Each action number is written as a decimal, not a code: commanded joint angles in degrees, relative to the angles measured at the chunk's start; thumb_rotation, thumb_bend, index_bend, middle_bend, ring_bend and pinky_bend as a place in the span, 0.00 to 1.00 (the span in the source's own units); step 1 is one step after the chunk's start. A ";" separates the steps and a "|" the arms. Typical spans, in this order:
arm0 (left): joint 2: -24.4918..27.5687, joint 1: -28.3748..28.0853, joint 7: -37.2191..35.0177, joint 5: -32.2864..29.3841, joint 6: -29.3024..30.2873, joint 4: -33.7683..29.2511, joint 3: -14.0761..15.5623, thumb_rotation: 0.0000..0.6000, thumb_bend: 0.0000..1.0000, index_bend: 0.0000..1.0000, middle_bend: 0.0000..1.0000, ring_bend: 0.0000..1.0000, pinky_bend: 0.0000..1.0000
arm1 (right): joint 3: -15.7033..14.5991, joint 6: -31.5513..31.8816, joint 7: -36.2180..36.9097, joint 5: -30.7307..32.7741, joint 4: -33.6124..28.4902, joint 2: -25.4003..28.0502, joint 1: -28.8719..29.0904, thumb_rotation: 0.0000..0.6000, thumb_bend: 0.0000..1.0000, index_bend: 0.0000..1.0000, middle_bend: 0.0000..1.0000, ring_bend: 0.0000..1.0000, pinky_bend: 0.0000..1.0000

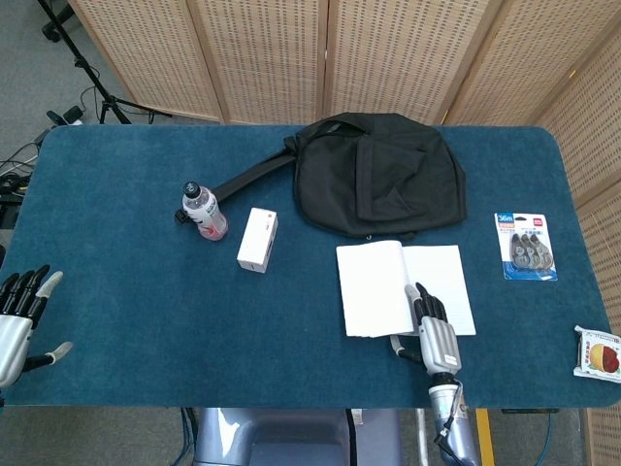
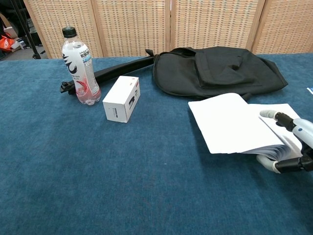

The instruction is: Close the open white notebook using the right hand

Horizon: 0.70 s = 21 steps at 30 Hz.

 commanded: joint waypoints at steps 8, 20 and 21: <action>-0.09 0.05 -0.21 0.09 0.25 0.17 -0.05 0.92 0.07 0.00 0.00 0.00 0.00 | 1.45 0.74 1.65 0.10 -1.86 0.90 0.01 1.00 0.36 0.00 0.00 0.00 0.00; -0.01 0.19 -0.49 0.01 0.60 0.06 -0.19 0.92 0.07 0.00 0.00 0.00 0.00 | 1.54 5.33 1.27 -2.16 -1.96 -0.46 -1.00 1.00 0.34 0.00 0.00 0.00 0.00; -0.01 0.20 -0.55 0.01 0.65 0.07 -0.20 0.92 0.07 0.00 0.00 0.00 0.00 | 1.58 5.43 1.31 -2.18 -1.93 -0.49 -1.02 1.00 0.34 0.00 0.00 0.00 0.00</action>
